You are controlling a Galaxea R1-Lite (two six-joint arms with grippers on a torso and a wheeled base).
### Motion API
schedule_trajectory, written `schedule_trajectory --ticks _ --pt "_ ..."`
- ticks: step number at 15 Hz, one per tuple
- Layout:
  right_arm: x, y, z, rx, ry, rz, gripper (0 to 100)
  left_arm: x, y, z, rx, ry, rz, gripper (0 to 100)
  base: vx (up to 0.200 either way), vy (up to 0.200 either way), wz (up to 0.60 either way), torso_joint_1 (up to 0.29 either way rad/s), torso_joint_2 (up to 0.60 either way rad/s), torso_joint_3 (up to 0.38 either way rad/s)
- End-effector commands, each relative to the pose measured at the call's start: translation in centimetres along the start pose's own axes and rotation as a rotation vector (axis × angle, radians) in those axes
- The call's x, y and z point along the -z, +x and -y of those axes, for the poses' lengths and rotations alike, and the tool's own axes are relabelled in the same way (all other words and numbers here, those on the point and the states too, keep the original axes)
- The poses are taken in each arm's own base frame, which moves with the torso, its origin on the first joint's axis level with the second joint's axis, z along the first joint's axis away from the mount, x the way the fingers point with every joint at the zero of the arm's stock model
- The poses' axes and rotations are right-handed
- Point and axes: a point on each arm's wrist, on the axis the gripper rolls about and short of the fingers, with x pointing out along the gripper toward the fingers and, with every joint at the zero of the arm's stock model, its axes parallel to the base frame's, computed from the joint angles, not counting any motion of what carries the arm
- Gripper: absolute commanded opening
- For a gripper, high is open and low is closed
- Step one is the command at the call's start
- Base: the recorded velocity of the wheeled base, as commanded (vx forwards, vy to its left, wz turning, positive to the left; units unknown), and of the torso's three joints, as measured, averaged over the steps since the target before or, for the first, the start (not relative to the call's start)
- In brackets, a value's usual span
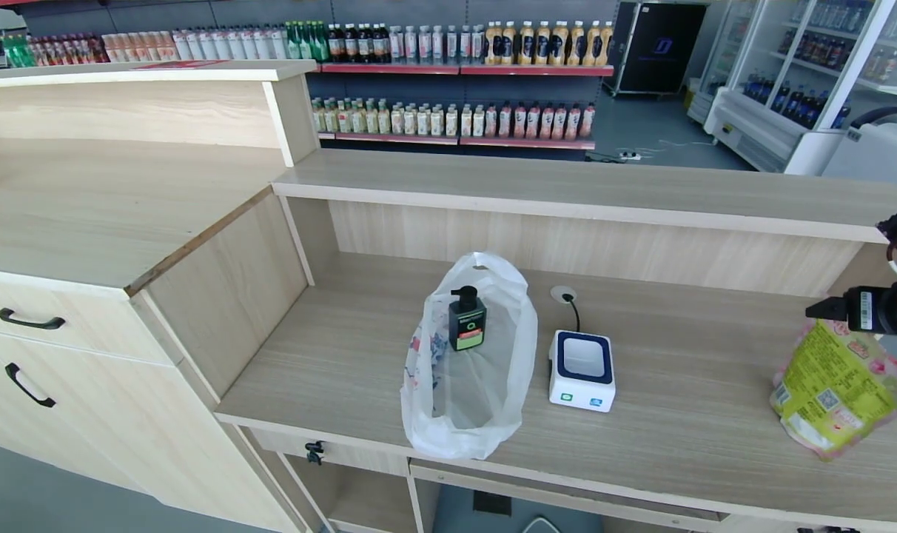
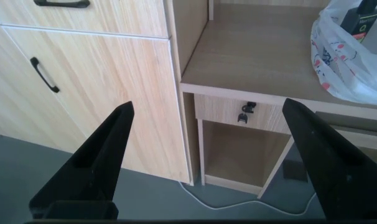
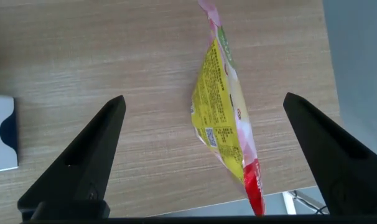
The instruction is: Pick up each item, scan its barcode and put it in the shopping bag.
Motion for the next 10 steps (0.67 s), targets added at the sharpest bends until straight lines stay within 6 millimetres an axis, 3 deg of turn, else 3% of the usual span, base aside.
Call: schedule_trajectory --ticks 1,10 --pt "0.6 1.5 0.0 -0.002 0.0 -0.023 100 0.0 0.0 0.0 -0.001 0.0 0.0 100 0.0 0.0 0.0 0.0 0.0 0.0" --pt "2.4 3.9 -0.8 -0.069 0.001 -0.08 100 0.0 0.0 0.0 -0.001 0.0 0.0 100 0.0 0.0 0.0 0.0 0.0 0.0"
